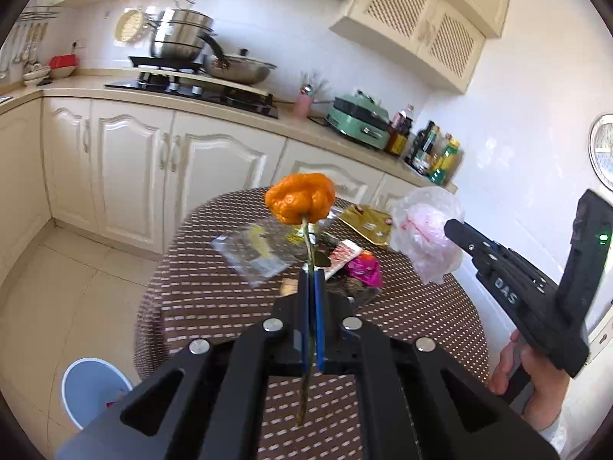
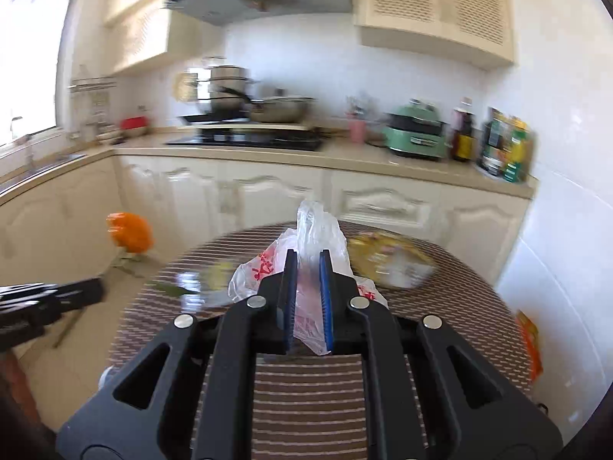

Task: Collect trash
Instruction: 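Grasp the orange pepper stem with the left tool while the right tool grasps the white plastic bag, then carry pepper and bag over the bucket and open both tools to drop them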

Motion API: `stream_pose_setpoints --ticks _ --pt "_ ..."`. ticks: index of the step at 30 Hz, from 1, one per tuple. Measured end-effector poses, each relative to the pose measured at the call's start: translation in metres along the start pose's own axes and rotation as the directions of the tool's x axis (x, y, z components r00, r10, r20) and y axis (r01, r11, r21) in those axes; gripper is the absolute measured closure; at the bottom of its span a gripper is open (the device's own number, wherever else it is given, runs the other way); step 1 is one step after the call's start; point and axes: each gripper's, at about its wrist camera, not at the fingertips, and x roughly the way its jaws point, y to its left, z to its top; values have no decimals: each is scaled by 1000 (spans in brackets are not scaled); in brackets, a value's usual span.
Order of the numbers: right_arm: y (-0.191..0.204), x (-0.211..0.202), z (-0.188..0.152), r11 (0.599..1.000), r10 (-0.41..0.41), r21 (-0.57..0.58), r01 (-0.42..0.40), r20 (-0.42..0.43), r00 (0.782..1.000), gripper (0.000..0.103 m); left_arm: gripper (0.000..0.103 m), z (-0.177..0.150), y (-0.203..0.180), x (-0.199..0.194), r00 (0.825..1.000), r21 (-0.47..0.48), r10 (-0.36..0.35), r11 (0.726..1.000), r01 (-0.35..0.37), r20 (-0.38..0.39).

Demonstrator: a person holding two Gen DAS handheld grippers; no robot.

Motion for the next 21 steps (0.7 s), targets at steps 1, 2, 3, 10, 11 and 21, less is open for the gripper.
stream_pose_setpoints --ticks 1,2,3,10,11,21 --pt "19 -2 2 998 55 -8 -55 1 998 92 100 -1 8 -7 1000 -9 10 1000 -10 5" --pt "32 -1 3 996 89 -16 -89 -1 996 92 100 -3 17 -13 1000 -22 22 1000 -21 8" --pt "50 0 3 991 127 -30 -128 -6 992 92 100 -6 31 -21 999 -38 41 998 -40 11" --pt "191 29 -17 916 382 -83 -393 -118 916 92 100 -38 132 -66 981 -158 194 968 -193 -12" --pt "207 31 -22 905 404 -88 -417 -133 905 92 100 -46 153 -72 974 -184 224 957 -225 -28" --pt "354 130 -123 808 531 5 -589 -438 725 92 100 -140 322 -56 892 -382 351 811 -442 -286"
